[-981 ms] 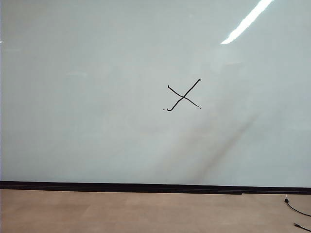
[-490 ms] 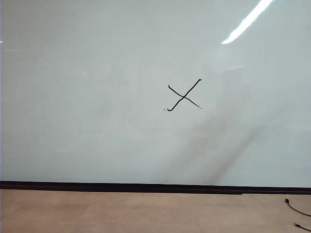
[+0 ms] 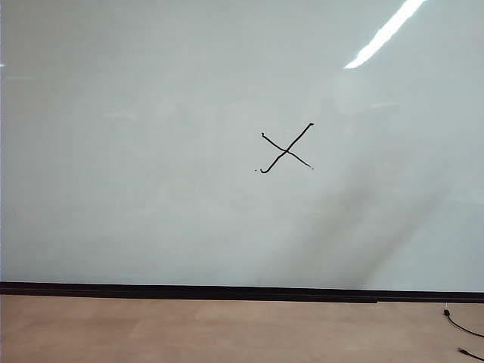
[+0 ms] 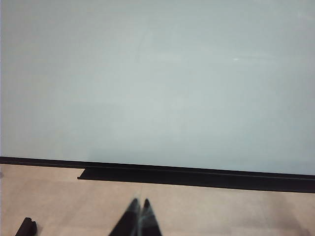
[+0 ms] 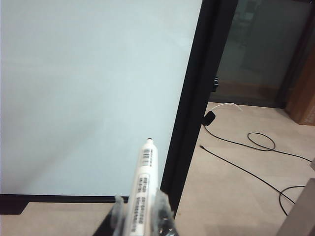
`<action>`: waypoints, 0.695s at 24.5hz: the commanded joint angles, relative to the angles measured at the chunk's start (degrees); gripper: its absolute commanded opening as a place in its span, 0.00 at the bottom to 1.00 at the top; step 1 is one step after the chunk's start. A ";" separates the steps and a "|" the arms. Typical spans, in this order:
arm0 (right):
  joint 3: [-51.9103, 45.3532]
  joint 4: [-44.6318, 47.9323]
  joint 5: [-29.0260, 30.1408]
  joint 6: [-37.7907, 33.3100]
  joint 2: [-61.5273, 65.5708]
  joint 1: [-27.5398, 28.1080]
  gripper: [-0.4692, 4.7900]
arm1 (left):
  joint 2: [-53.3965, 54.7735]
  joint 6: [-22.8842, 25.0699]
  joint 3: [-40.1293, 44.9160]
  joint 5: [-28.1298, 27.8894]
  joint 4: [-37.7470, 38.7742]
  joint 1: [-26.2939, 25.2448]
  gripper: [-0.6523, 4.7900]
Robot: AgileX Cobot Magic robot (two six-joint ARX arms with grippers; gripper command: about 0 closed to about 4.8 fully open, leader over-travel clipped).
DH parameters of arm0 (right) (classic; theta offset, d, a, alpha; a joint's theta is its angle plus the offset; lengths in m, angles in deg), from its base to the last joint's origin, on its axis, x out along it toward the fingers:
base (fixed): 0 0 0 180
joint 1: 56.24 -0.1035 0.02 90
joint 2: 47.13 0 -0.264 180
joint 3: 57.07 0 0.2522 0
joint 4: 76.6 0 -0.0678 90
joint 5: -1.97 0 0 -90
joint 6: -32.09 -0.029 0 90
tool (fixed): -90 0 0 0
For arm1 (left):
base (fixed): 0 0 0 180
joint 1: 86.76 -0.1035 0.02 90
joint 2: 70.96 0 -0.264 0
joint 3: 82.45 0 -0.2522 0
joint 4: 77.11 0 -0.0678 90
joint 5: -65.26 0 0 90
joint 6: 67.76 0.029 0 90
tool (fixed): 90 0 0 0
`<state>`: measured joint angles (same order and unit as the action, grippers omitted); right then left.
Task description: Pick up the pen on the shelf to the right of the whiteboard and draw a cross mark.
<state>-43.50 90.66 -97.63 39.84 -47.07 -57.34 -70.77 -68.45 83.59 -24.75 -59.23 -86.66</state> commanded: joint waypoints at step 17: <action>0.22 5.88 13.07 -2.19 0.02 9.75 0.08 | 0.00 0.22 -0.17 0.22 -0.28 0.00 0.11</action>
<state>-43.50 94.31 -84.30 37.87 -47.07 -47.64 -70.80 -68.45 83.59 -24.75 -59.23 -86.66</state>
